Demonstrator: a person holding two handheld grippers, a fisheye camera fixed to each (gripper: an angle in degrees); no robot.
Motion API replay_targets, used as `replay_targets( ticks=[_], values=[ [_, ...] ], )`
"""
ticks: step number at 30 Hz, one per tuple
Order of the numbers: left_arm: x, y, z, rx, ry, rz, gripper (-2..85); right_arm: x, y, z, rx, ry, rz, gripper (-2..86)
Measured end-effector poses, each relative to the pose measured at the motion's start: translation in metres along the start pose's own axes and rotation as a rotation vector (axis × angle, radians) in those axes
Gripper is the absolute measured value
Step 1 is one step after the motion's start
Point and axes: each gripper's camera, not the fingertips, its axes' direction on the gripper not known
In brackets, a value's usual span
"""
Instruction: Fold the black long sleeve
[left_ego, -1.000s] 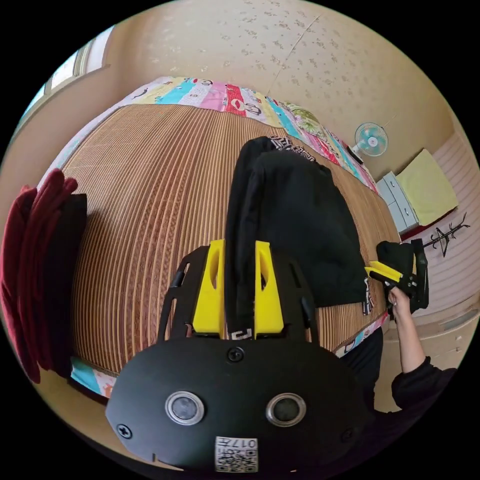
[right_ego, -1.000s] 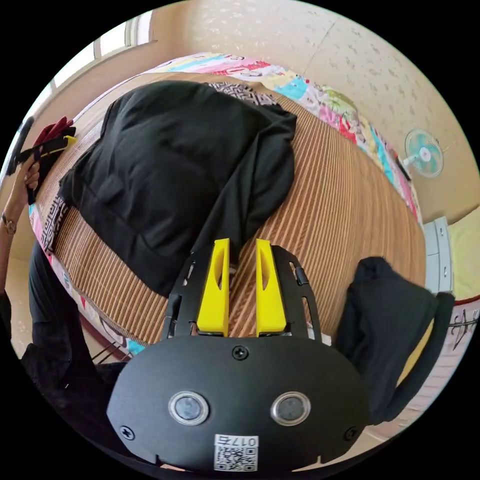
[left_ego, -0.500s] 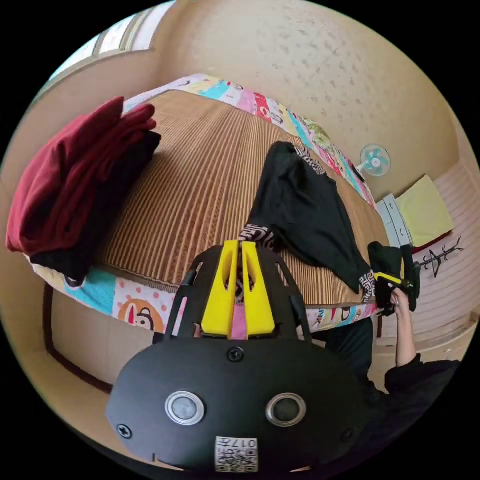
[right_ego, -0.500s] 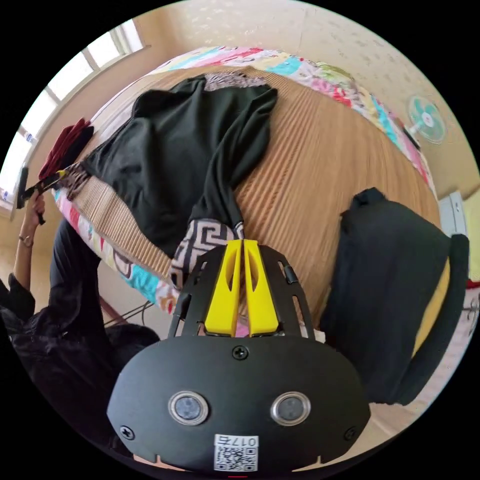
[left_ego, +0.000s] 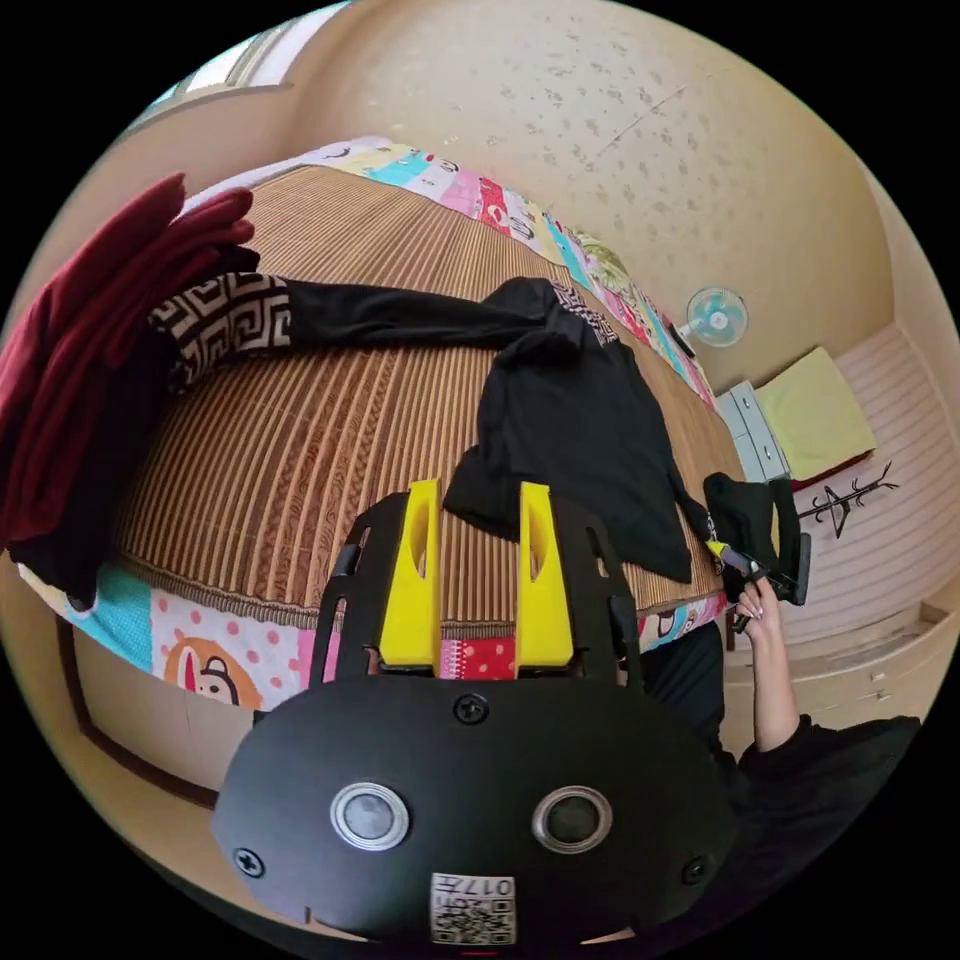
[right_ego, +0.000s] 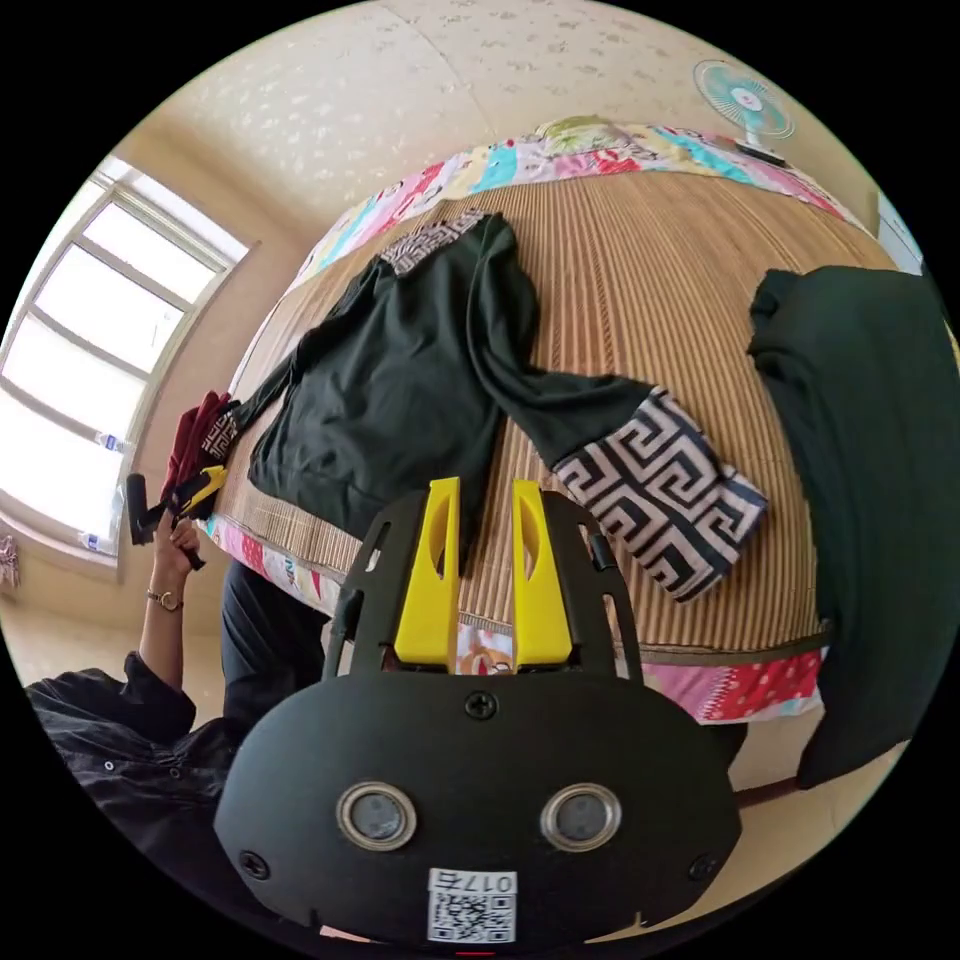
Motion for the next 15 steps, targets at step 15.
replay_targets(
  ticks=[15],
  values=[
    [0.001,0.156,-0.008,-0.441,0.145,0.075,3.7,-0.006,0.13,-0.041,-0.335,0.002,-0.276,2.8]
  ],
)
